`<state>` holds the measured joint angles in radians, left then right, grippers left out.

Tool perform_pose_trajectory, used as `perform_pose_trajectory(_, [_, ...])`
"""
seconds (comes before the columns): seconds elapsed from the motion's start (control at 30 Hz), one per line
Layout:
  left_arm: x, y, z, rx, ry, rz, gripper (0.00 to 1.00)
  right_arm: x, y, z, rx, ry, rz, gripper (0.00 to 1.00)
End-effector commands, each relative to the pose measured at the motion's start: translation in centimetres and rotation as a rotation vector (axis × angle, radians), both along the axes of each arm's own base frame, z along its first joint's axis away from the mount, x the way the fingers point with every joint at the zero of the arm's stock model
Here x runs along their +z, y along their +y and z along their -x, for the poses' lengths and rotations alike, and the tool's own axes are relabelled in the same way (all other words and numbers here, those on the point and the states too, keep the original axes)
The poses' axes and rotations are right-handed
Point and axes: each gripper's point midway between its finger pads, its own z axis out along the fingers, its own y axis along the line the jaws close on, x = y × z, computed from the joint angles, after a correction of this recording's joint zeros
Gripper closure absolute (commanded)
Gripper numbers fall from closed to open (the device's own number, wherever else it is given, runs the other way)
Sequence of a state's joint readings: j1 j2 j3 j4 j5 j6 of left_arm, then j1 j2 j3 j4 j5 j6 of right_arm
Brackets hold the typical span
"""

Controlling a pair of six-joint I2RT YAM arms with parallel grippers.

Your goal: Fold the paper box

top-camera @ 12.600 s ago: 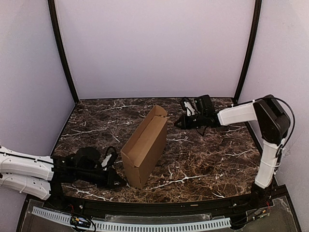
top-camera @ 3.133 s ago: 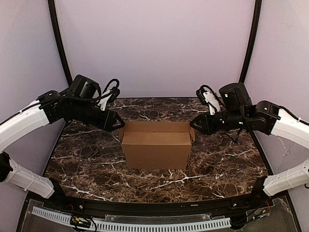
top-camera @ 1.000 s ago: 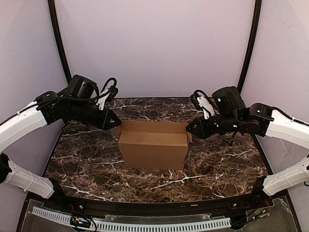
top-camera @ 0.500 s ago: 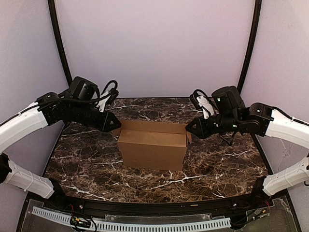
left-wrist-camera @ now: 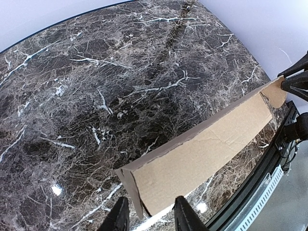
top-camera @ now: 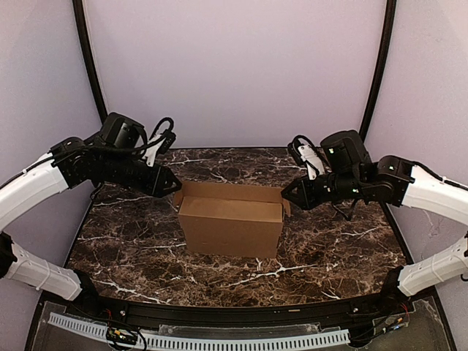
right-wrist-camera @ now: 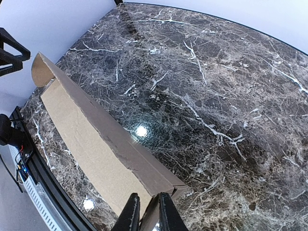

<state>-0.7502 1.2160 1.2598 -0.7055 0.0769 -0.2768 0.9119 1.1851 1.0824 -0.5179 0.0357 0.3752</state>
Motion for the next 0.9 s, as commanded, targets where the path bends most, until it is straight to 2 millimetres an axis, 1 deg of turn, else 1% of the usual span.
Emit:
perform_pose_trajectory(0.0, [0.1,0.1,0.2,-0.011,-0.003,-0.015,0.68,1.3,0.6,0.0,0.005,-0.024,-0.023,0.86])
perform_pose_trajectory(0.13, [-0.8,-0.4,0.0,-0.022,0.016,-0.020,0.75,1.5,0.7,0.0,0.007,-0.027,-0.025,0.88])
perform_pose_trajectory(0.3, [-1.3,-0.5,-0.1,-0.024,0.025,-0.025,0.84,1.5,0.8,0.0,0.007,-0.026,-0.023,0.90])
perform_pose_trajectory(0.43, [-1.4,-0.5,-0.1,-0.024,0.025,-0.026,0.86,1.5,0.9,0.0,0.009,-0.025,-0.022,0.91])
perform_pose_trajectory(0.7, [-1.7,-0.1,-0.3,-0.009,0.018,-0.052,0.86,1.4,1.0,-0.1,0.008,-0.024,-0.021,0.91])
perform_pose_trajectory(0.87, [-2.1,0.5,-0.5,0.012,0.016,-0.083,0.79,1.4,1.0,-0.1,0.008,-0.023,-0.020,0.91])
